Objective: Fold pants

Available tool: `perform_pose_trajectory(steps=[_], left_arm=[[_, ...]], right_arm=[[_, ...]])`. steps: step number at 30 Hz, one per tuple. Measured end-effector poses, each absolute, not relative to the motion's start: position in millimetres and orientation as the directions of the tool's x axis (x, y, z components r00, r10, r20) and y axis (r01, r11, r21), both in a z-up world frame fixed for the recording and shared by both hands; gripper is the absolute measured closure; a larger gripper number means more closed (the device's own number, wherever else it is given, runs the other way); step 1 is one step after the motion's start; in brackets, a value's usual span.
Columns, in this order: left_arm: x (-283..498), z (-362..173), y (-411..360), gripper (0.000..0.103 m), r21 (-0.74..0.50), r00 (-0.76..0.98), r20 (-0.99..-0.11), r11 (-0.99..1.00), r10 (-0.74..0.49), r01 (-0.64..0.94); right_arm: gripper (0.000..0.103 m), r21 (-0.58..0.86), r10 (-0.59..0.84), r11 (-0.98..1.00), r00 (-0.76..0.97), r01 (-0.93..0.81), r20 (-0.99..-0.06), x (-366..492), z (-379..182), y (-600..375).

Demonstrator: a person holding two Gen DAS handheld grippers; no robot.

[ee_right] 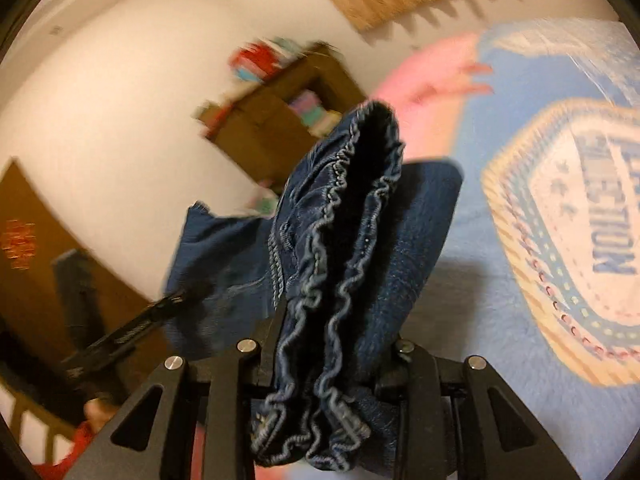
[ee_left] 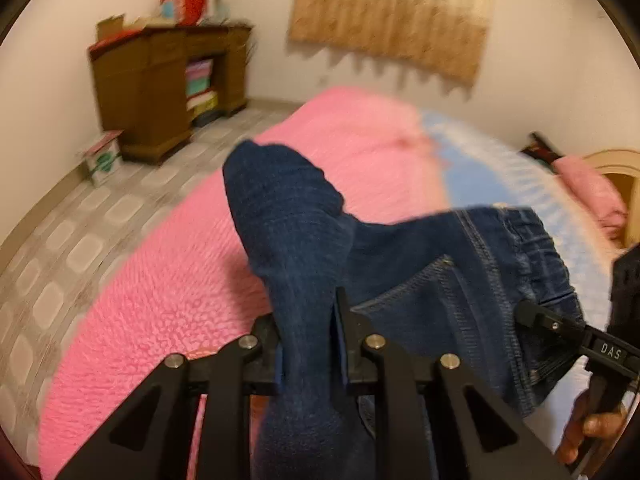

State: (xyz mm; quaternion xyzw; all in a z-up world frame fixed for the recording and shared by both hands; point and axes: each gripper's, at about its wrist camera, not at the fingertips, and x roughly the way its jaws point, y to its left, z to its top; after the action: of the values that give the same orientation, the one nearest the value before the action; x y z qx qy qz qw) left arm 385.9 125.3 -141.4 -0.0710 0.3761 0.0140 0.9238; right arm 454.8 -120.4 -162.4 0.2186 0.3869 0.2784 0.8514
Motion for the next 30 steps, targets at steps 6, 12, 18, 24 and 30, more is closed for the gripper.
perform_pose_trajectory(steps=[6,12,18,24,30], left_arm=[[401,-181,125,0.08,-0.094,0.696,-0.718,0.988,0.016,-0.12],[397,-198,114,0.073,-0.008,0.696,-0.711,0.989,0.096,-0.144],[403,-204,119,0.061,0.023,0.685,-0.716,0.985,0.134,-0.169],[402,-207,122,0.056,0.015,0.681,-0.719,0.983,0.136,-0.181],[403,-209,122,0.056,0.025,0.68,-0.719,0.984,0.142,-0.179]], right_arm=[[0.068,0.555,0.573,0.801,0.557,-0.225,-0.601,480,-229,-131],[0.062,0.572,0.574,0.795,0.558,-0.204,-0.599,488,-239,-133],[0.06,0.563,0.565,0.801,0.565,-0.202,-0.601,479,-236,-132],[0.053,0.566,0.559,0.803,0.561,-0.186,-0.61,474,-233,-133],[0.048,0.484,0.441,0.866,0.655,-0.13,-0.614,441,-201,-142]])
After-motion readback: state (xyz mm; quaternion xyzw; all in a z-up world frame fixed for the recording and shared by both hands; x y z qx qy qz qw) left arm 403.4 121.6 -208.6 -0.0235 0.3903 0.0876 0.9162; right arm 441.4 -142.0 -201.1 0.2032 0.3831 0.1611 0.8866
